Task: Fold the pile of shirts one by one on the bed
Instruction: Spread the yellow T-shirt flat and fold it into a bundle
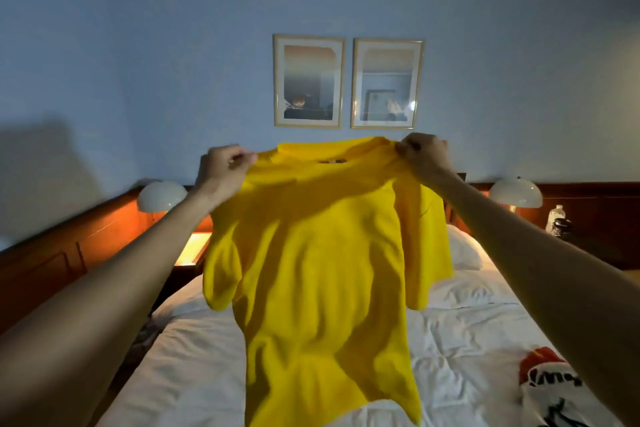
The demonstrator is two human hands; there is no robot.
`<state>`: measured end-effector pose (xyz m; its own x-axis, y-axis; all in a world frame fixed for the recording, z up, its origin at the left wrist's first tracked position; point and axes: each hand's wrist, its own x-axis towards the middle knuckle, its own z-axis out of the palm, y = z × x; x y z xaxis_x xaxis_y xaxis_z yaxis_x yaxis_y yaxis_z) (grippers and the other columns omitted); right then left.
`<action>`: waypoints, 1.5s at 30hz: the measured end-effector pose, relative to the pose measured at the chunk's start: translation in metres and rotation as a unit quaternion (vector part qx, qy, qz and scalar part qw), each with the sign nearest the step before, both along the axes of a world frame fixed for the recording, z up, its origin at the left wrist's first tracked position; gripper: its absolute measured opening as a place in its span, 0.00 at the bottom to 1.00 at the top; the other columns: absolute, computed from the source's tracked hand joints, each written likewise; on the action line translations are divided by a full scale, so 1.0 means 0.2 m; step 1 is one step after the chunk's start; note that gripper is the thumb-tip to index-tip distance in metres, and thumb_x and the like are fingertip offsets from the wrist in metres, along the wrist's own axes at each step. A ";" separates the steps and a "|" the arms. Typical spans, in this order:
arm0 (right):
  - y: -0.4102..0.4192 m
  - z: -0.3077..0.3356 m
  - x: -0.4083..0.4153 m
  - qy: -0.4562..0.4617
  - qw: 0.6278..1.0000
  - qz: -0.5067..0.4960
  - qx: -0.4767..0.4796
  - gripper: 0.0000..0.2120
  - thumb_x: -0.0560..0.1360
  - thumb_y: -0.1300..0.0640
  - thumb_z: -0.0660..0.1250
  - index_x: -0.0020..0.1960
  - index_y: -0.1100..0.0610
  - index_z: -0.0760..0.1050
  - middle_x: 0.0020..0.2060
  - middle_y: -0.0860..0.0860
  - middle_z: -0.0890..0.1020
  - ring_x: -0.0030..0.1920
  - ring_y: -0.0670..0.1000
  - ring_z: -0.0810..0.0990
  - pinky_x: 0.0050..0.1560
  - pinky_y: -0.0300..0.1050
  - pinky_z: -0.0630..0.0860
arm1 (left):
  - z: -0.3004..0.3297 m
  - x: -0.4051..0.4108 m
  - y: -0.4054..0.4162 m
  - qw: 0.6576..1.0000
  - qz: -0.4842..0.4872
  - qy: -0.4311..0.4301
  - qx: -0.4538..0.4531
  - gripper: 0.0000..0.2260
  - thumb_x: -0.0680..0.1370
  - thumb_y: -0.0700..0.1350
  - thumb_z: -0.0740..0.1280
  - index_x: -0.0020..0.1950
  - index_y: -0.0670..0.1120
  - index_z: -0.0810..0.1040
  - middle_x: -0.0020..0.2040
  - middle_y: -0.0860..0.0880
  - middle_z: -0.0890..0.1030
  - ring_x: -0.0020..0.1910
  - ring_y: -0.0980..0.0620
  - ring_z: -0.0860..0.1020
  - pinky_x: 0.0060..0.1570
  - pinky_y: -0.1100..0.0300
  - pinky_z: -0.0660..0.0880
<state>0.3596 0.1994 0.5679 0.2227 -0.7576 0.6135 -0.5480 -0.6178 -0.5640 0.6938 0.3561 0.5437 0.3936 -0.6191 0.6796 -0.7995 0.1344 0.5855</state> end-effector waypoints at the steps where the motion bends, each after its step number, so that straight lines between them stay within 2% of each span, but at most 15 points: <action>1: 0.01 -0.02 0.01 0.058 0.998 0.007 0.020 0.11 0.82 0.56 0.62 0.54 0.61 0.81 0.46 0.54 0.78 0.47 0.53 0.77 0.44 0.42 0.72 | -0.03 0.00 0.00 0.999 0.008 -0.031 0.040 0.08 0.80 0.46 0.69 0.51 0.43 0.84 0.47 0.52 0.81 0.50 0.55 0.76 0.45 0.65 0.66; 2: 0.01 -0.04 0.01 0.094 0.995 0.006 0.023 0.12 0.82 0.56 0.62 0.54 0.61 0.81 0.46 0.53 0.78 0.47 0.53 0.77 0.45 0.42 0.71 | -0.06 0.01 0.00 0.998 0.011 -0.031 0.052 0.09 0.80 0.47 0.69 0.51 0.43 0.85 0.47 0.51 0.81 0.50 0.55 0.76 0.45 0.65 0.66; 6: -0.01 -0.06 0.03 0.031 0.999 -0.011 -0.023 0.12 0.81 0.54 0.63 0.54 0.60 0.82 0.45 0.52 0.79 0.46 0.52 0.77 0.48 0.46 0.74 | -0.09 0.03 0.00 1.000 0.015 -0.007 -0.016 0.10 0.81 0.46 0.67 0.53 0.41 0.83 0.48 0.51 0.81 0.49 0.54 0.76 0.40 0.71 0.66; 9: -0.02 -0.11 0.04 0.155 0.988 -0.010 0.004 0.11 0.81 0.54 0.64 0.52 0.58 0.82 0.47 0.54 0.82 0.48 0.54 0.79 0.49 0.50 0.76 | -0.14 0.05 0.01 0.997 -0.005 -0.056 0.051 0.10 0.81 0.45 0.67 0.53 0.40 0.84 0.49 0.48 0.82 0.51 0.50 0.78 0.44 0.64 0.67; 11: -0.03 -0.16 0.03 0.126 0.991 -0.033 -0.014 0.09 0.81 0.56 0.64 0.54 0.57 0.82 0.51 0.54 0.82 0.50 0.55 0.79 0.52 0.54 0.78 | -0.17 0.08 0.02 1.000 -0.006 -0.012 0.014 0.10 0.81 0.45 0.67 0.54 0.41 0.83 0.49 0.49 0.82 0.51 0.51 0.78 0.42 0.69 0.69; 17: 0.00 -0.39 0.12 0.145 0.986 -0.066 0.054 0.08 0.79 0.53 0.66 0.50 0.55 0.82 0.47 0.55 0.81 0.45 0.56 0.79 0.42 0.52 0.78 | -0.43 0.09 0.06 0.999 -0.013 0.036 0.037 0.10 0.80 0.42 0.68 0.56 0.37 0.83 0.50 0.47 0.82 0.49 0.52 0.76 0.40 0.75 0.67; 20: 0.03 -0.55 0.24 0.062 0.984 -0.043 0.164 0.09 0.79 0.53 0.66 0.51 0.54 0.83 0.50 0.59 0.83 0.47 0.60 0.81 0.50 0.57 0.81 | -0.61 0.13 0.09 0.994 -0.016 0.080 0.067 0.13 0.79 0.47 0.68 0.55 0.38 0.83 0.49 0.42 0.83 0.46 0.51 0.75 0.44 0.61 0.69; 23: 0.09 -0.70 0.38 -0.003 0.957 0.028 0.290 0.10 0.82 0.53 0.60 0.46 0.54 0.77 0.45 0.57 0.83 0.40 0.55 0.84 0.44 0.55 0.83 | -0.73 0.17 0.17 0.988 0.023 0.120 0.090 0.15 0.79 0.49 0.66 0.54 0.39 0.83 0.49 0.39 0.83 0.46 0.50 0.75 0.47 0.54 0.70; 27: 0.14 -0.85 0.64 -0.053 0.947 0.091 0.305 0.11 0.81 0.54 0.61 0.40 0.51 0.76 0.47 0.55 0.86 0.48 0.52 0.85 0.40 0.54 0.84 | -0.89 0.32 0.34 0.986 0.099 0.120 0.059 0.16 0.79 0.48 0.62 0.53 0.38 0.82 0.50 0.37 0.83 0.51 0.40 0.79 0.49 0.51 0.71; 29: 0.16 -0.88 0.76 -0.084 0.940 0.115 0.309 0.12 0.81 0.56 0.63 0.39 0.50 0.75 0.49 0.56 0.85 0.50 0.52 0.85 0.41 0.54 0.84 | -0.96 0.39 0.43 0.984 0.103 0.142 0.042 0.13 0.80 0.47 0.62 0.53 0.40 0.82 0.48 0.39 0.82 0.47 0.43 0.78 0.46 0.53 0.70; 32: 0.18 -0.94 0.93 -0.103 0.919 0.159 0.346 0.12 0.81 0.57 0.61 0.40 0.49 0.75 0.52 0.56 0.82 0.54 0.54 0.83 0.44 0.58 0.83 | -0.97 0.37 0.55 0.977 0.107 0.183 -0.012 0.07 0.81 0.45 0.63 0.51 0.46 0.79 0.38 0.49 0.78 0.36 0.62 0.73 0.39 0.59 0.68; 34: 0.15 -1.02 0.99 -0.079 0.907 0.183 0.371 0.12 0.81 0.58 0.60 0.41 0.48 0.75 0.55 0.56 0.81 0.57 0.55 0.81 0.46 0.60 0.83 | -1.00 0.31 0.60 0.970 0.109 0.216 -0.031 0.06 0.82 0.43 0.63 0.48 0.47 0.78 0.34 0.54 0.74 0.31 0.67 0.70 0.36 0.64 0.66; 37: 0.08 -1.15 0.95 -0.053 0.896 0.196 0.396 0.13 0.81 0.61 0.58 0.42 0.49 0.76 0.56 0.58 0.80 0.58 0.56 0.80 0.49 0.61 0.82 | -1.11 0.13 0.61 0.949 0.085 0.304 -0.003 0.08 0.80 0.47 0.66 0.42 0.54 0.80 0.34 0.56 0.77 0.35 0.63 0.72 0.43 0.57 0.68; 40: -0.02 -1.28 0.79 -0.059 0.885 0.195 0.420 0.13 0.82 0.63 0.57 0.44 0.51 0.75 0.54 0.59 0.80 0.55 0.54 0.80 0.53 0.59 0.81 | -1.27 -0.23 0.57 0.924 0.022 0.379 0.045 0.10 0.81 0.42 0.66 0.41 0.50 0.80 0.30 0.57 0.78 0.32 0.61 0.73 0.35 0.62 0.69; 45: -0.23 -1.60 0.34 -0.061 0.877 0.189 0.438 0.14 0.81 0.66 0.56 0.46 0.52 0.76 0.44 0.54 0.79 0.46 0.50 0.79 0.43 0.44 0.80 | -1.68 -0.96 0.37 0.923 -0.064 0.364 0.108 0.10 0.76 0.51 0.65 0.38 0.49 0.78 0.27 0.56 0.75 0.28 0.61 0.69 0.29 0.65 0.63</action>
